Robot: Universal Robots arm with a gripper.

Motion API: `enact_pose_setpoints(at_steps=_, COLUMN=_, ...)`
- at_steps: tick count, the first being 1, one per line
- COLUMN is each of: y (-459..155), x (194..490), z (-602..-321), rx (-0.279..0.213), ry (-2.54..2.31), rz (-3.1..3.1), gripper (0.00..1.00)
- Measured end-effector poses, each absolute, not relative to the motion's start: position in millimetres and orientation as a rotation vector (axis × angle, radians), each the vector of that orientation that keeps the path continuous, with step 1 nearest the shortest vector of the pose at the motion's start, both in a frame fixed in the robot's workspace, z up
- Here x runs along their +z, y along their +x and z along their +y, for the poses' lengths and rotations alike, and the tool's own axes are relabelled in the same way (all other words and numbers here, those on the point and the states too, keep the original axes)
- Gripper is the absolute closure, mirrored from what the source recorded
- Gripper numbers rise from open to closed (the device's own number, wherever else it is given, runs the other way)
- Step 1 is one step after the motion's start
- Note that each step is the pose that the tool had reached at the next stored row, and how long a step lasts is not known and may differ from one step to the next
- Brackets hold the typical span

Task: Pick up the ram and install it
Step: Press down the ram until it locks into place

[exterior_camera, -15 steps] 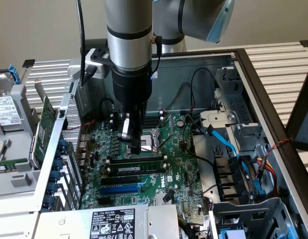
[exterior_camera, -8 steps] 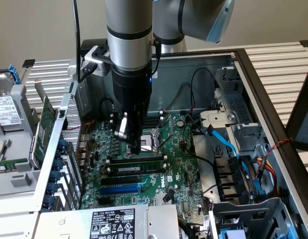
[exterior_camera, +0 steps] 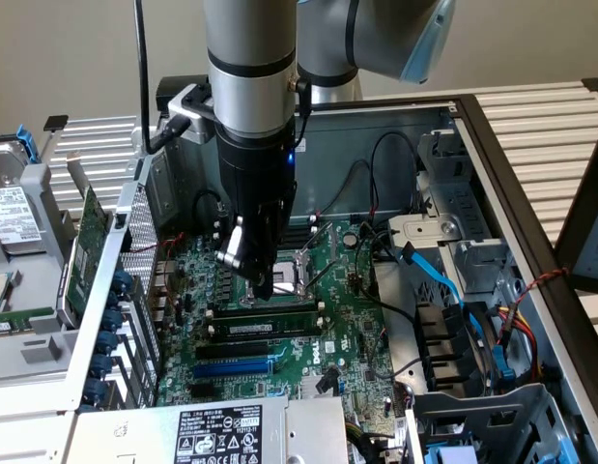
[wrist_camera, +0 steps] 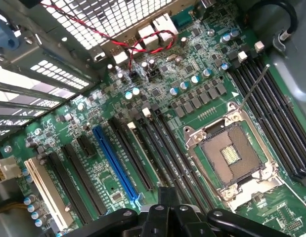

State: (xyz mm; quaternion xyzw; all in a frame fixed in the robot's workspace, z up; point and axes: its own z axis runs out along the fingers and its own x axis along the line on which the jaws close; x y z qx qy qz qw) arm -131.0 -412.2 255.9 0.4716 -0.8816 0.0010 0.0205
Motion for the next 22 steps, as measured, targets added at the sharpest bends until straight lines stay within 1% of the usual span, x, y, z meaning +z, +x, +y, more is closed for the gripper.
enact_pose_setpoints(at_steps=22, y=-131.0, x=255.9, z=-412.2, rx=-0.006, ry=1.015, rz=-2.930, gripper=0.89)
